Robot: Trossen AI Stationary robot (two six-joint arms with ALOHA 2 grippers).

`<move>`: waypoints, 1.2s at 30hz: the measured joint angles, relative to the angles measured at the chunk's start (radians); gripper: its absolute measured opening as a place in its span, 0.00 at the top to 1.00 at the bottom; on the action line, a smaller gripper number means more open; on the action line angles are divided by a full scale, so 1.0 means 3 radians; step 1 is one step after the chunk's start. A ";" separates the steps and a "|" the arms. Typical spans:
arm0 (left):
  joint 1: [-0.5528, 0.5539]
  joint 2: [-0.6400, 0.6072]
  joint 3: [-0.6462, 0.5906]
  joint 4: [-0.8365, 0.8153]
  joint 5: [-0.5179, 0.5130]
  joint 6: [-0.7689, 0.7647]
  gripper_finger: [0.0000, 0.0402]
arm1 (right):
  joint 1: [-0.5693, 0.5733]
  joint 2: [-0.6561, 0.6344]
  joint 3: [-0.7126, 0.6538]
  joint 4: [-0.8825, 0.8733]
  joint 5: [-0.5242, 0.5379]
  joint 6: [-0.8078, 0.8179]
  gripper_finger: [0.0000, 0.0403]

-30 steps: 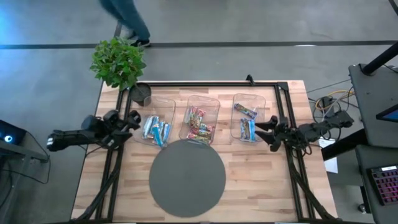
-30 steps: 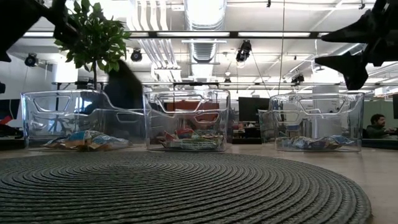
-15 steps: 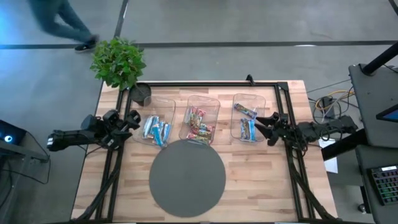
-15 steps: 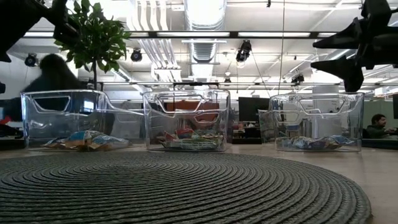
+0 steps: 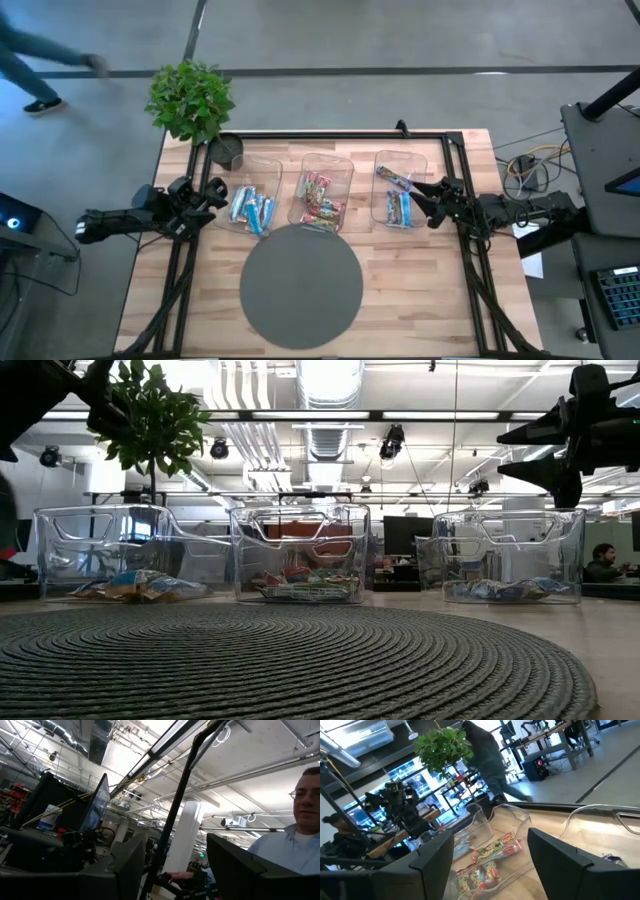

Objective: Pick and place Granola Bars by type
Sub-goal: Return to Home Position

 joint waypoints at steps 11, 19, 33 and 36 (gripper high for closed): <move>0.0004 0.0000 0.0000 0.0000 0.0000 0.0000 0.52 | 0.0000 0.0000 0.0000 0.0000 -0.0001 0.0000 0.40; 0.0004 0.0038 0.0003 -0.0031 0.0000 0.0001 0.52 | 0.0000 0.0000 0.0000 0.0000 -0.0003 0.0000 0.40; 0.0004 0.0116 0.0010 -0.0058 0.0000 0.0000 0.52 | 0.0001 0.0032 0.0000 0.0001 -0.0006 0.0000 0.40; 0.0004 0.0116 0.0010 -0.0057 0.0000 0.0000 0.52 | 0.0001 0.0050 -0.0001 0.0001 -0.0006 0.0000 0.40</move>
